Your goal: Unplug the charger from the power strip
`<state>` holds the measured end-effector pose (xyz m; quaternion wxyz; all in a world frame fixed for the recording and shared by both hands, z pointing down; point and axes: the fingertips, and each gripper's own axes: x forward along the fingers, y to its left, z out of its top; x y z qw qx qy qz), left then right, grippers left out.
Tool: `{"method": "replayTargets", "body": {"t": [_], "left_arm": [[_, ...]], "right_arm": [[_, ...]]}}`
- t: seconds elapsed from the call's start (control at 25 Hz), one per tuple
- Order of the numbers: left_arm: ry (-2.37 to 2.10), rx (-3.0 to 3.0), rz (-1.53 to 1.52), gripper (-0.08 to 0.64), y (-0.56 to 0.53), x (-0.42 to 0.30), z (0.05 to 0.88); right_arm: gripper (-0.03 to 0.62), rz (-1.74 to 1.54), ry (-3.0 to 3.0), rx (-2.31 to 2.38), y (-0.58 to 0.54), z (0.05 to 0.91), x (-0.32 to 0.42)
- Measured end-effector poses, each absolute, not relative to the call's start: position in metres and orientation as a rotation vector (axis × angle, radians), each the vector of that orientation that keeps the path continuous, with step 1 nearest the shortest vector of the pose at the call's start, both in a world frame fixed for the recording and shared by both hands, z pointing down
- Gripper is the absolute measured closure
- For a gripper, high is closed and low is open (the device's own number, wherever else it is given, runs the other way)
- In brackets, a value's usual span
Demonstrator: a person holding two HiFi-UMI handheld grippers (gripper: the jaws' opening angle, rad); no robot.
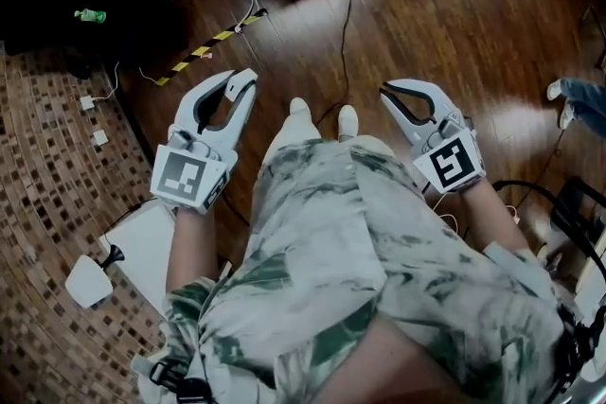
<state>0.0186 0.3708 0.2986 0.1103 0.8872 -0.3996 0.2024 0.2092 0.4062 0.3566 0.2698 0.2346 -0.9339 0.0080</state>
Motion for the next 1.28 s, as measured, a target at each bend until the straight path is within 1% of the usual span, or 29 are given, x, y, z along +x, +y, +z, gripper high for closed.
{"method": "replayTargets", "body": {"t": [0.16, 0.4, 0.68, 0.88, 1.28], "left_arm": [[-1.17, 2.632, 0.566, 0.453, 0.394, 0.021, 0.289], [-1.104, 2.712, 0.49, 0.453, 0.434, 0.023, 0.285], [-1.04, 2.787, 0.421, 0.453, 0.485, 0.01, 0.271], [-1.028, 2.764, 0.385, 0.453, 0.516, -0.01, 0.281], [-1.007, 2.797, 0.365, 0.453, 0.553, -0.013, 0.279]], "right_arm": [[0.559, 0.028, -2.541, 0.656, 0.427, 0.35, 0.203], [0.559, -0.05, -2.551, 0.657, 0.46, 0.334, 0.179], [0.561, -0.1, -2.592, 0.707, 0.499, 0.302, 0.145], [0.568, -0.079, -2.583, 0.717, 0.532, 0.299, 0.123], [0.572, -0.118, -2.582, 0.677, 0.566, 0.292, 0.099]]}}
